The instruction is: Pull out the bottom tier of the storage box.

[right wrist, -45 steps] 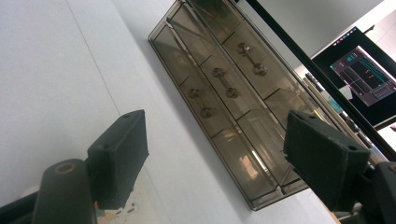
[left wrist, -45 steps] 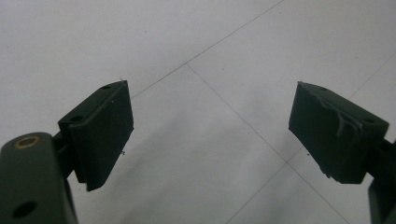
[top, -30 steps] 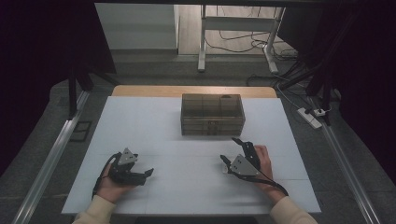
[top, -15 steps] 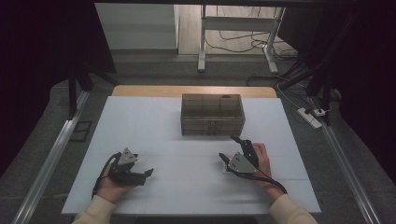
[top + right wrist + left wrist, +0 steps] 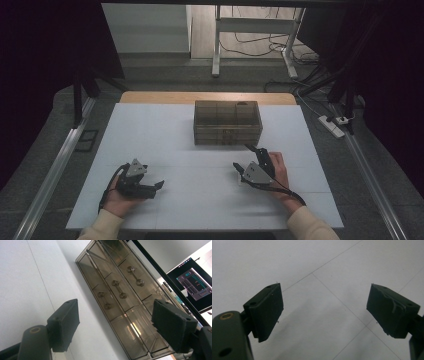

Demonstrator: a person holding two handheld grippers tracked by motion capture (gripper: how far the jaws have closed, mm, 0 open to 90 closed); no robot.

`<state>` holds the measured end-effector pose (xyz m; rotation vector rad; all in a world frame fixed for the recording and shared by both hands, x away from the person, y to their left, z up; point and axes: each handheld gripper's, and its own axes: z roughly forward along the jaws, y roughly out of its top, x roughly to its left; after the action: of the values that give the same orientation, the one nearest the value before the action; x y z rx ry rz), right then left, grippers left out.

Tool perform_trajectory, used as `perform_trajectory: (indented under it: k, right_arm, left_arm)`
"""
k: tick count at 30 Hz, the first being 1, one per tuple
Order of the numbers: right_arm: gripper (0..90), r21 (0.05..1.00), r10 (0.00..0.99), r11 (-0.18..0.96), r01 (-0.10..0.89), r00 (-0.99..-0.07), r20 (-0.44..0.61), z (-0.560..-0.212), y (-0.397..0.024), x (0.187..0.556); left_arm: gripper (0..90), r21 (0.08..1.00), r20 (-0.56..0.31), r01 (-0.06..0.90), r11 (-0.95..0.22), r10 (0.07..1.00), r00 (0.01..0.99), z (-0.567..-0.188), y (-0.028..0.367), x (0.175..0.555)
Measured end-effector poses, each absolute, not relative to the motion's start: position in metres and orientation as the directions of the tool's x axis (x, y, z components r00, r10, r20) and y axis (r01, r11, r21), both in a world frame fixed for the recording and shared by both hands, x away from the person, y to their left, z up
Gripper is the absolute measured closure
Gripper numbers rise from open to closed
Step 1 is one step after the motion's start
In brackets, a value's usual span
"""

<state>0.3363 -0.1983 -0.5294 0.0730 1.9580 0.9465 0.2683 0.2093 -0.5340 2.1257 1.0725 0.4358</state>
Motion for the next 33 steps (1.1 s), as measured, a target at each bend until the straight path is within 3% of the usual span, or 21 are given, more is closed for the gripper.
perform_trajectory:
  k: [33]
  right_arm:
    - [23.3,0.619,0.377,0.712,-0.333,-0.563,-0.736,-0.5294,-0.189,0.3435]
  left_arm:
    - [14.1,0.719,-0.016,0.563,-0.407,0.801,0.599,-0.5342,0.2098,0.2685]
